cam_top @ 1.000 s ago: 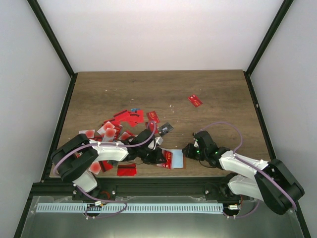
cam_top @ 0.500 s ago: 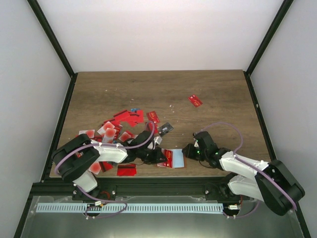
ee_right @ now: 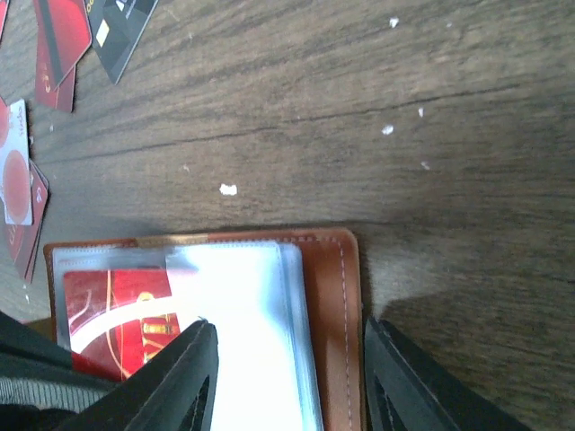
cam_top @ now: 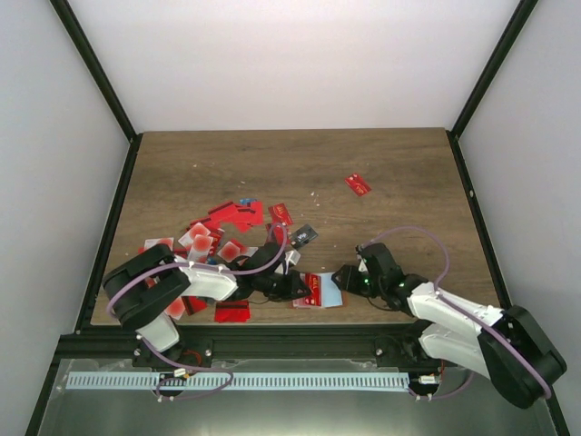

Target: Put the credit cards into the card holder

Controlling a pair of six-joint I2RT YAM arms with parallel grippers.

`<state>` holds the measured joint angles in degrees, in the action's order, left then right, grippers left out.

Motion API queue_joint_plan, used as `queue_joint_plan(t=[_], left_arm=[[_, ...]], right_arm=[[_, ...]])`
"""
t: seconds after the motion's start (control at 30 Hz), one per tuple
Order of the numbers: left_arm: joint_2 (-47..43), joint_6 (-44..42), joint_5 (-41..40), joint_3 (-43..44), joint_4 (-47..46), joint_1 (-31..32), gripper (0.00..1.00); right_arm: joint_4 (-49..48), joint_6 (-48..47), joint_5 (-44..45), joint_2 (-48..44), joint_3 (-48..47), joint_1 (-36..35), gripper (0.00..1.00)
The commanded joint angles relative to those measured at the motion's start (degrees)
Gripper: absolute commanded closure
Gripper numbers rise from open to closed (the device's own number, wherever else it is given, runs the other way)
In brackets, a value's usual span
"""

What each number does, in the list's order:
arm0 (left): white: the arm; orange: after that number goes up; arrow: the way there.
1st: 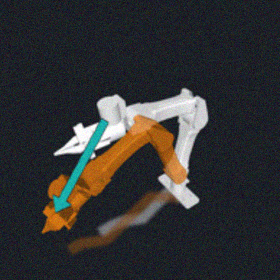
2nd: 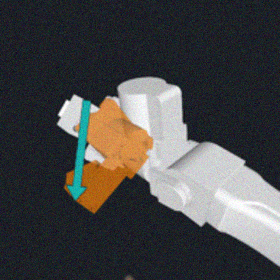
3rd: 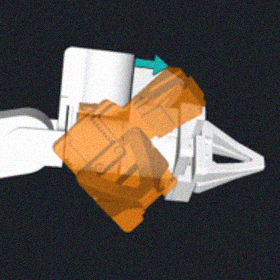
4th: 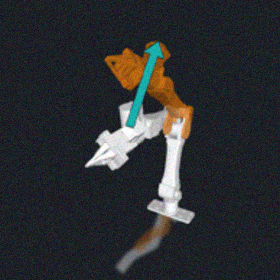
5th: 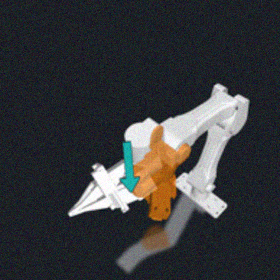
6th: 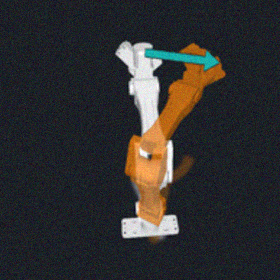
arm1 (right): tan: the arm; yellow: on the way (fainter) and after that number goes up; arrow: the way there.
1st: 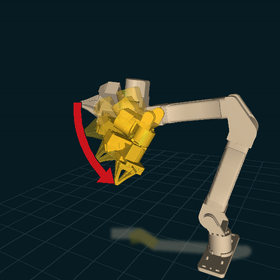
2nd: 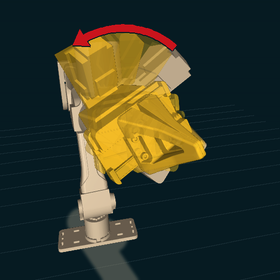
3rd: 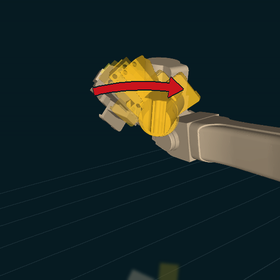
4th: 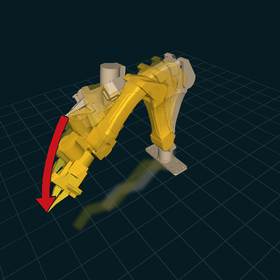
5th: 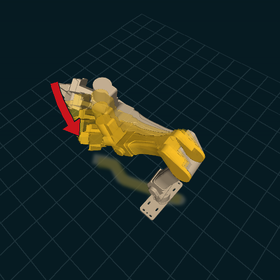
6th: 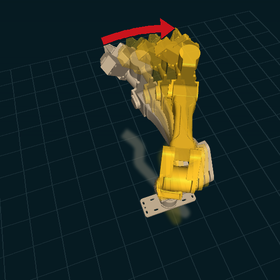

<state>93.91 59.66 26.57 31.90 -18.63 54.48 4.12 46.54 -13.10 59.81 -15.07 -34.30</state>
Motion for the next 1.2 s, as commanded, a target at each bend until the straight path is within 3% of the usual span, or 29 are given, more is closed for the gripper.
queue_joint_plan(t=[0.0,0.3,0.47,0.63,1.17], left_arm=[[1.56,-0.38,-2.79,-1.05,0.06,0.23,0.96],[1.64,-1.25,-3.28,-1.05,0.34,0.21,0.96],[1.69,-1.47,-3.26,-0.88,0.35,0.26,0.96],[1.77,-1.34,-3.19,-0.64,0.06,0.22,0.96],[-0.89,-0.77,-2.32,-3.44,-0.37,0.84,0.96]], right_arm=[[6.87,0.52,-1.51,-2.37,1.36,-0.04,0.53],[12.70,4.57,-1.63,-9.35,4.04,-3.97,0.68],[11.21,5.94,-1.32,-7.05,4.50,-6.22,0.84],[8.12,7.85,-1.35,-3.61,4.24,-9.64,0.93],[4.64,10.67,0.80,-1.34,4.70,-11.75,0.99]])
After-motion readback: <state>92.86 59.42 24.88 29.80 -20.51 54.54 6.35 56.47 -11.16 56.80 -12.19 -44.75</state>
